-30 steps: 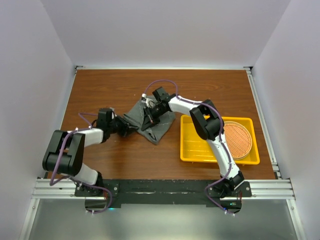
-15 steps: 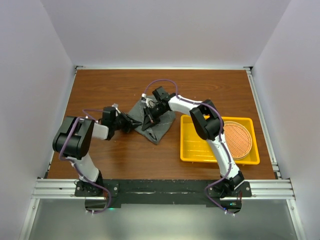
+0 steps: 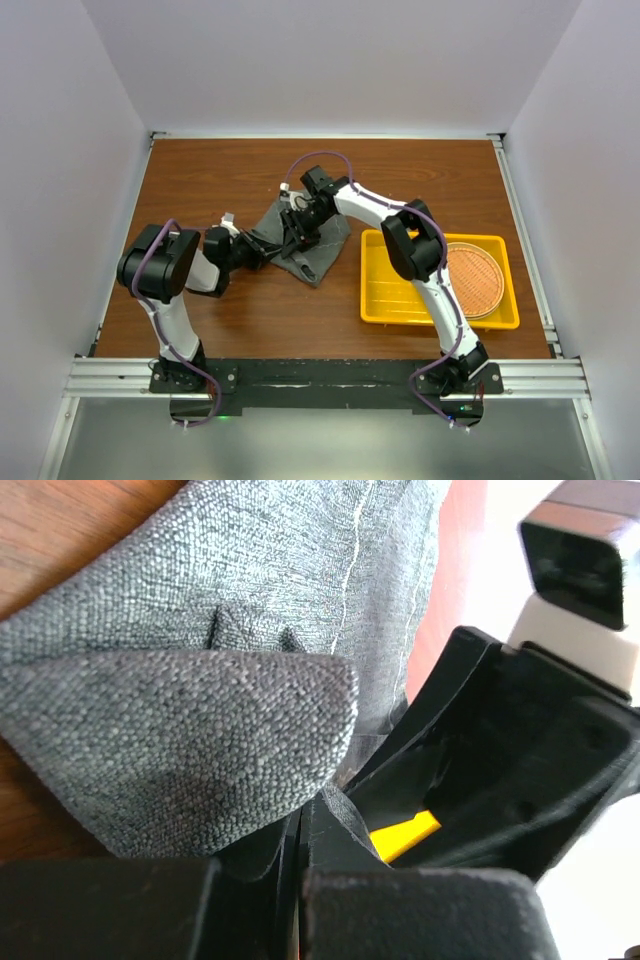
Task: Fold the napkin, place the utensils inside, and roll it up
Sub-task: Roll the napkin with the utensil
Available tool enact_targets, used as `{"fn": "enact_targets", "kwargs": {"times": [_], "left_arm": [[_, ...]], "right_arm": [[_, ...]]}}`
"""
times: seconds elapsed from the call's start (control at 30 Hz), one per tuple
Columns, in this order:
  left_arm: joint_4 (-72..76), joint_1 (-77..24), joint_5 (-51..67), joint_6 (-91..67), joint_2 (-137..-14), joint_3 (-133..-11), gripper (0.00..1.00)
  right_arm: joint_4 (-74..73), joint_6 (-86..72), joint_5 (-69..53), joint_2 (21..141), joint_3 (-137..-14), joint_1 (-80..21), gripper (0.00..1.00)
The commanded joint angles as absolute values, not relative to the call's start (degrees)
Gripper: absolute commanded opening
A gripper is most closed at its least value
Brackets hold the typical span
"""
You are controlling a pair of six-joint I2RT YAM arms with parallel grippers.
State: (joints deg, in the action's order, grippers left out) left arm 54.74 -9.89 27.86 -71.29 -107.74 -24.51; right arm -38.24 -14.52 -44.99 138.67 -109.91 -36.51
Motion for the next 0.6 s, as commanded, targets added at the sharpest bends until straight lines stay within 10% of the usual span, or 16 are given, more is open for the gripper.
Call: {"fn": "enact_targets", "kwargs": {"times": [0.0, 0.3, 0.57], "left_arm": [[40.4, -9.6, 22.0, -66.2, -110.5, -22.5, 0.0], [39.6, -9.4, 22.2, -66.7, -110.4, -22.9, 0.0], [38.4, -9.2, 22.5, -66.6, -110.5, -23.6, 0.0]], "right_arm": [[-44.4, -9.1, -32.2, 136.9, -112.8, -35.2, 0.53], [-46.3, -2.7, -21.8, 124.6, -105.6, -36.8, 0.68], [-43.1, -2.9, -22.3, 121.2, -98.9, -38.6, 0.52]]}}
